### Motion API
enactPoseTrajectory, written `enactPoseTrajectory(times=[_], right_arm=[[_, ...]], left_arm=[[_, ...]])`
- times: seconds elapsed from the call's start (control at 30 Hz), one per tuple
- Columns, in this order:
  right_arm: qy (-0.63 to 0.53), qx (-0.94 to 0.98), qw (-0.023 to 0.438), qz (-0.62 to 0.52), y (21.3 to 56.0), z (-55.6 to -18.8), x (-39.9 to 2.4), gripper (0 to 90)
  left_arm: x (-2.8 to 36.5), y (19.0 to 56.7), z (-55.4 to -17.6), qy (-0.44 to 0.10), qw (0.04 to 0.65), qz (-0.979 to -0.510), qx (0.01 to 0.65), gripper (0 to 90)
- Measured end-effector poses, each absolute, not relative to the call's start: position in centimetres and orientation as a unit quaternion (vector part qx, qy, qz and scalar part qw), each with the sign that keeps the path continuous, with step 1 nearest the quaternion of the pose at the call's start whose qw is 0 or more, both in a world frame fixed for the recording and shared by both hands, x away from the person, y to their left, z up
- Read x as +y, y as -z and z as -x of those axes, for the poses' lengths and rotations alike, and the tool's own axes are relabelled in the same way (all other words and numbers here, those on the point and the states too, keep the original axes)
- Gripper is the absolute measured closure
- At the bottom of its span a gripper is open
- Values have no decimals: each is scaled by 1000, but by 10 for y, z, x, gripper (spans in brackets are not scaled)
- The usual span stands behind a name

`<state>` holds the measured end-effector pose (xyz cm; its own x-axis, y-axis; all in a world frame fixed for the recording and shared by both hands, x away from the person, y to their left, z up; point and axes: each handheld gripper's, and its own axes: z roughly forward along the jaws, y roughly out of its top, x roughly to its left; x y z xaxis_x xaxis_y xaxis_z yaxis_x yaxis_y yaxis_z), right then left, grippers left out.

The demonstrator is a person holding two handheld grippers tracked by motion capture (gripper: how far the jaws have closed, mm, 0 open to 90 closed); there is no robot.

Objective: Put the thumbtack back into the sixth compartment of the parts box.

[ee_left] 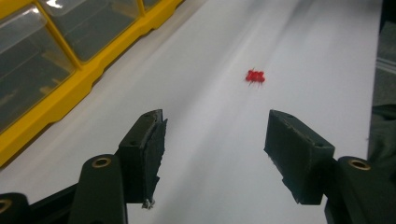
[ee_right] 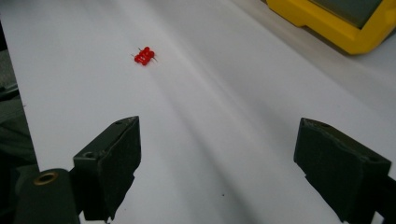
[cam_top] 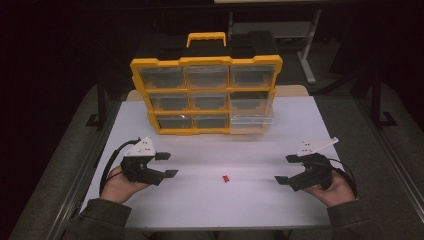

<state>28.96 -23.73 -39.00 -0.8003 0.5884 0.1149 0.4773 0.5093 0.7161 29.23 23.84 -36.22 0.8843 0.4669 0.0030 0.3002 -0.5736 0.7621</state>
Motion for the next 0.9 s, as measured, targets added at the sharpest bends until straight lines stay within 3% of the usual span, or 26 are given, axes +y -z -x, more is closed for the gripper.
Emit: enactPoseTrajectory(times=[0.6, 0.9], right_arm=[[-368, 895, 52, -246, 364, -300, -191, 202], [-349, 916, 42, -194, 367, -310, -149, 324]], left_arm=[[251, 393, -284, -100, 413, -872, 242, 343], [256, 399, -282, -103, 408, -871, 253, 339]])
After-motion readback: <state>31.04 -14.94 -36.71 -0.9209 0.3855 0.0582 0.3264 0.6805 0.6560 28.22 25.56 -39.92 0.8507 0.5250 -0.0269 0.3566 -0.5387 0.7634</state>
